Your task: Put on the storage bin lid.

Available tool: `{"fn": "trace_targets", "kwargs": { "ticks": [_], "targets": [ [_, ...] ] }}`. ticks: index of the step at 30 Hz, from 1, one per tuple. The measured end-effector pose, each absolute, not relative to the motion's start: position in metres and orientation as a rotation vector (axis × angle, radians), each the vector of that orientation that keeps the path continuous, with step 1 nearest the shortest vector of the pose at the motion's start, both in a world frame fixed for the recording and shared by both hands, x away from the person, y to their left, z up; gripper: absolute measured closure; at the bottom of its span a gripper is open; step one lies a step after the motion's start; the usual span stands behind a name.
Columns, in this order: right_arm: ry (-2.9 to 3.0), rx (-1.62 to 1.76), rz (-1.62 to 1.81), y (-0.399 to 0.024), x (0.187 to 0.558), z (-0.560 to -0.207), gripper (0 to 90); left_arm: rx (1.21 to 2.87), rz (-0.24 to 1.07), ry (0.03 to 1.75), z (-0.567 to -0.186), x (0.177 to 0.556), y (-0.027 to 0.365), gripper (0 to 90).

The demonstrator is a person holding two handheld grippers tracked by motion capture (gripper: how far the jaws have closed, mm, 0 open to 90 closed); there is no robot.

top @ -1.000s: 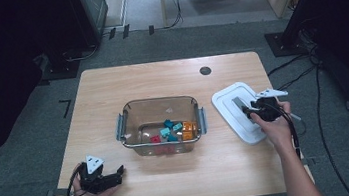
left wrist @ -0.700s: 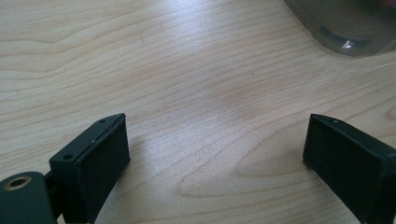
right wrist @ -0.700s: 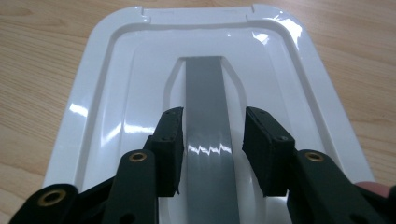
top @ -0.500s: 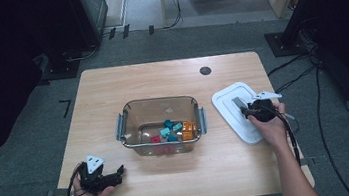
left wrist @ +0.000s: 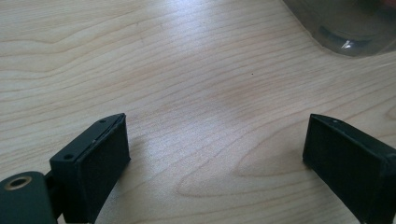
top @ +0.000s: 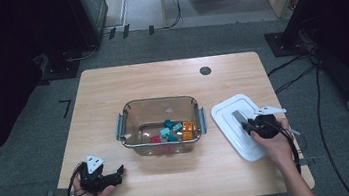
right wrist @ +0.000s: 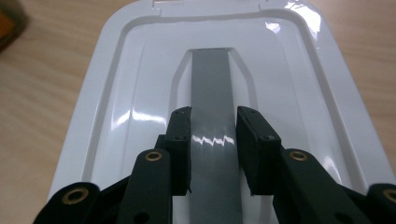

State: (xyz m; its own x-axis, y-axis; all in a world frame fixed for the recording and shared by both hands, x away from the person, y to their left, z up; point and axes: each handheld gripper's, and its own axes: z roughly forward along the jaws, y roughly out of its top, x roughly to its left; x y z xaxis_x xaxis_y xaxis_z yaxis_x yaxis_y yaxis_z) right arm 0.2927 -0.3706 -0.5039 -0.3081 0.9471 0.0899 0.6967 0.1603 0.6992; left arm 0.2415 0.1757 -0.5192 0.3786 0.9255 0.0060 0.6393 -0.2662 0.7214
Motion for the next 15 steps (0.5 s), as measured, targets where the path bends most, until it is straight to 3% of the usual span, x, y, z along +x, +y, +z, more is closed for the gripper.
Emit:
{"fn": "trace_targets", "kwargs": {
  "ticks": [3,6,8,12,15],
  "targets": [
    [2.081,1.6,0.92,-0.367,0.282,-0.501,67.1,2.006,0.579,1.343,-0.519,0.242,0.176,7.0],
    [2.055,1.593,0.95,-0.365,0.282,-0.503,56.6,2.006,0.577,1.343,-0.519,0.242,0.176,6.9],
    [2.037,1.576,0.953,-0.364,0.284,-0.506,57.4,2.005,0.577,1.344,-0.519,0.242,0.176,6.9],
    [2.007,1.502,0.934,-0.356,0.282,-0.511,67.6,2.0,0.58,1.353,-0.519,0.242,0.175,7.0],
    [2.026,1.494,0.926,-0.354,0.281,-0.509,68.1,1.996,0.583,1.361,-0.519,0.243,0.174,7.0]
  ]
}}
